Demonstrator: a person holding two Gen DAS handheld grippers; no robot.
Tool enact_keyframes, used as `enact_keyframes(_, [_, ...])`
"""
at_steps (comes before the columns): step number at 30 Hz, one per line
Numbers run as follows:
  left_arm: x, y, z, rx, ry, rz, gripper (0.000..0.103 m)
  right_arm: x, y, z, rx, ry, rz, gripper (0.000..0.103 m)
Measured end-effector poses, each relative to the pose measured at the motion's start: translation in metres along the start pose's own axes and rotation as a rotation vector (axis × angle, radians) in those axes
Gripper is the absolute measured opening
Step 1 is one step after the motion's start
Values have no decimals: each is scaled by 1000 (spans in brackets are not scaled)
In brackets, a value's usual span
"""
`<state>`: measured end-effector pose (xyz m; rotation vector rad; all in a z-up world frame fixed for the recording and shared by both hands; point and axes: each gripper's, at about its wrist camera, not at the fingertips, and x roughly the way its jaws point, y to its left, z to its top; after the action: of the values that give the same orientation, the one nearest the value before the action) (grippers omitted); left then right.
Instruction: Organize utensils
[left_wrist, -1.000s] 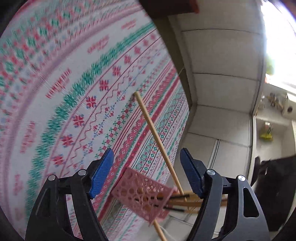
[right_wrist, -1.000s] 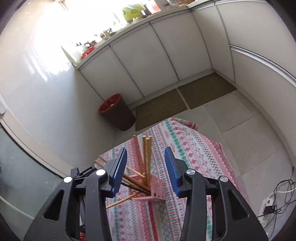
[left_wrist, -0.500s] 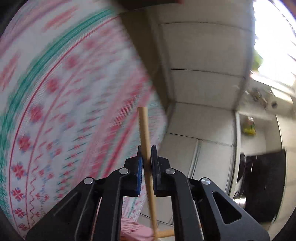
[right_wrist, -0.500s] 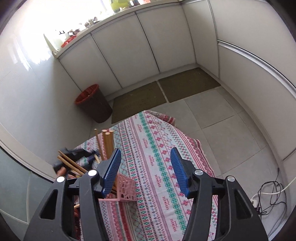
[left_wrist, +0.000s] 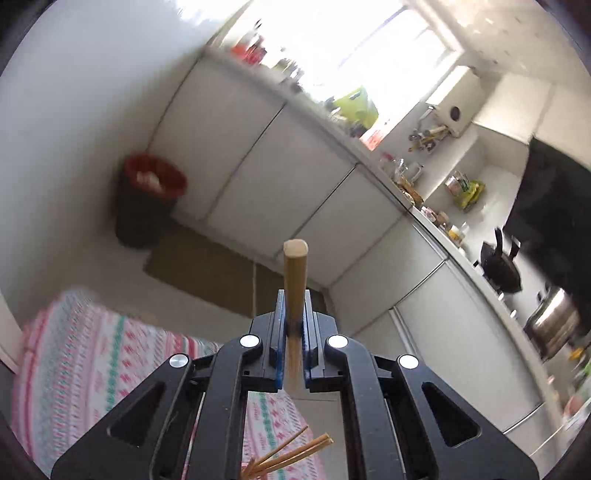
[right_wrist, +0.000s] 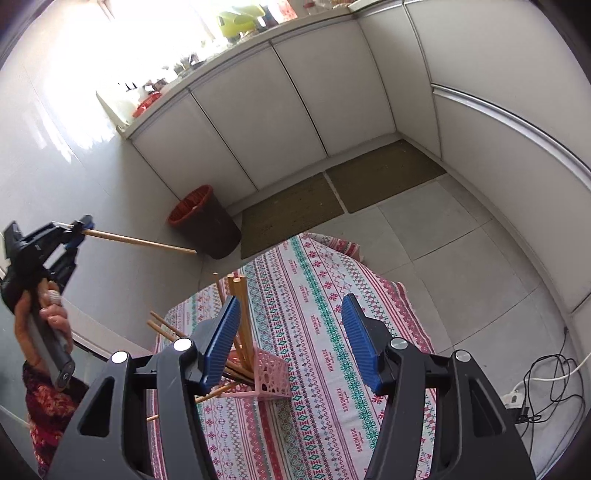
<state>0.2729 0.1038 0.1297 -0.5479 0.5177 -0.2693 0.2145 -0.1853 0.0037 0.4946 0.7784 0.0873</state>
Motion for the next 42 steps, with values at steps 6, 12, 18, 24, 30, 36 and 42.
enact_keyframes(6, [-24,-67,-46,218,-49,115,6,-10,4,-7,-45,19,7,57])
enact_keyframes(12, [-15,-94,-88,317,-30,169,6,-21,9,-15,-123,5,-34,57])
enact_keyframes(18, [-9,-96,-121,385,-8,211,6,-24,5,-18,-148,8,-56,58])
enact_keyframes(24, [15,-83,-164,470,11,289,29,-24,4,-18,-144,12,-55,64])
enact_keyframes(30, [-23,-74,-167,409,-79,311,86,-35,3,-17,-122,-9,-34,71])
enact_keyframes(36, [-75,-88,-168,416,-216,472,96,-63,8,-24,-120,-107,-61,78])
enact_keyframes(42, [-100,-93,-190,392,-222,512,96,-102,27,-52,-178,-318,-160,97])
